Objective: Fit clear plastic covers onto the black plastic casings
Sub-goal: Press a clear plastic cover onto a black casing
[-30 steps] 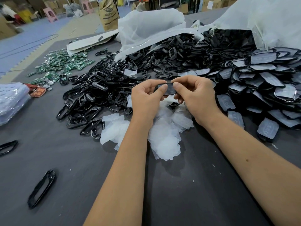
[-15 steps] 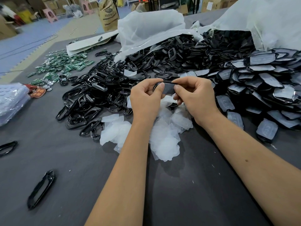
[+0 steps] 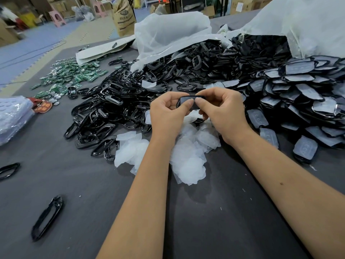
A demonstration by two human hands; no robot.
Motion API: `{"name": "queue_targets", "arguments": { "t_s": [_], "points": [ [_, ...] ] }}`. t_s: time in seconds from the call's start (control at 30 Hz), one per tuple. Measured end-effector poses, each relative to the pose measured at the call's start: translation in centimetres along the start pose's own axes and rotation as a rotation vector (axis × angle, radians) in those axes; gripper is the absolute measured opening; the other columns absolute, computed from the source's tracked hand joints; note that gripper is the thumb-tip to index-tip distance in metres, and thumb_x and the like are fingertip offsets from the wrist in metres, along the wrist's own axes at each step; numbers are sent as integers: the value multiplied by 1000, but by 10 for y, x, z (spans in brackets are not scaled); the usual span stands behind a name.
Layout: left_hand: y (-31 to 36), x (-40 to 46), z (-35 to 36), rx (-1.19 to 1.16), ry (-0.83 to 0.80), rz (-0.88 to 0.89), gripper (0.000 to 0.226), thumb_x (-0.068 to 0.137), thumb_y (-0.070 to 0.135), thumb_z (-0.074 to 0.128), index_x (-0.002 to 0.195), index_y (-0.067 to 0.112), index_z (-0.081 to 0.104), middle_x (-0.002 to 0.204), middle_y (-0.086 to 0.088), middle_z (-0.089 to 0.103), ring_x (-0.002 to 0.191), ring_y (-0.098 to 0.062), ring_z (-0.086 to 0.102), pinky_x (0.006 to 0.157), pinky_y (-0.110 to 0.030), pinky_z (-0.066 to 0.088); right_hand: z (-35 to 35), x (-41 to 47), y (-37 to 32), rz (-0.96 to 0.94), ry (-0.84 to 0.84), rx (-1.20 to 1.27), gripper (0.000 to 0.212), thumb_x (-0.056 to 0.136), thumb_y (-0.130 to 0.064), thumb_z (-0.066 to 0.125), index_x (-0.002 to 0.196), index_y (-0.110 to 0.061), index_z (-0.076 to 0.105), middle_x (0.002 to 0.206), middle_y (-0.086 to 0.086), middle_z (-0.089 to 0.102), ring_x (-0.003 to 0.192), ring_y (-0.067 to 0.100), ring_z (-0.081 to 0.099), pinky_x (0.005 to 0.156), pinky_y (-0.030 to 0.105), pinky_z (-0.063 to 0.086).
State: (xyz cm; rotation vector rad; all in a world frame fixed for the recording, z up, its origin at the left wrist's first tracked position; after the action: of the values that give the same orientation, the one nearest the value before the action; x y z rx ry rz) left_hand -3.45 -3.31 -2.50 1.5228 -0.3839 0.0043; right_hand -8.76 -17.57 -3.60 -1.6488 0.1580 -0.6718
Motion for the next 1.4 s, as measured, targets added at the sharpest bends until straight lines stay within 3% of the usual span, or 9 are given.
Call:
{"name": "queue_targets", "arguments": {
  "t_s": [0.27,0.57,0.77,0.87,1.07,1.27,1.4],
  "points": [
    [-4,3,0,-69,15,-100,16,93,-3,68,95,10,76,79,-8,74,77,-21,73,67,-22,56,-1,1,1,-6,12,-34,23,89,-5,72,89,-27,76,74,-1,76,61,15,69,59,26,54],
    [-4,3,-1,-88,-17,-95,7,91,3,74,96,7,77,84,-15,75,80,-21,72,68,-23,56,-2,1,0,21,10,34,9,87,-7,79,87,-16,76,69,2,73,53,12,62,51,20,48],
    [-4,2,0,-77,-37,-63,12,87,0,78,97,5,76,75,0,76,73,-13,72,67,-22,56,-1,1,-1,49,-8,52,14,90,0,74,90,-14,76,73,3,74,57,10,64,55,19,49],
    [-3,1,0,-55,-14,-58,14,86,-2,77,99,5,76,80,-4,77,75,-15,74,67,-22,56,-1,0,-3,38,-2,57,13,89,-2,75,87,-14,75,65,-2,71,53,9,61,51,17,47],
    [-2,-1,2,105,156,1,28,80,12,87,95,18,64,97,-11,72,81,-33,73,77,-39,62,-2,-1,-2,40,7,50,10,90,-2,75,87,-11,72,69,3,71,56,16,66,52,24,51],
    [0,-1,3,203,206,40,22,80,15,87,87,20,68,78,-3,72,69,-20,71,66,-22,57,1,-1,-1,30,-32,14,16,91,-1,72,88,-15,66,71,2,72,60,24,72,53,26,55],
    [0,0,3,201,196,21,19,80,15,87,87,17,69,75,-9,72,71,-26,72,67,-30,57,1,0,1,31,-37,4,15,91,-2,72,89,-16,66,71,0,72,60,21,72,54,26,54]
  ]
}}
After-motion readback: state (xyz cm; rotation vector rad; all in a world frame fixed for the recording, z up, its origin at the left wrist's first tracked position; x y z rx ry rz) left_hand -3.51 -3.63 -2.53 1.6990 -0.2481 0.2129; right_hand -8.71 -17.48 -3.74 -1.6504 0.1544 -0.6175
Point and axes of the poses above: each hand's wrist, its own x-axis towards the middle knuckle, its own z-axis out of the palm, y = z × x, the point moved 2 cm from there along x, towards the middle knuckle
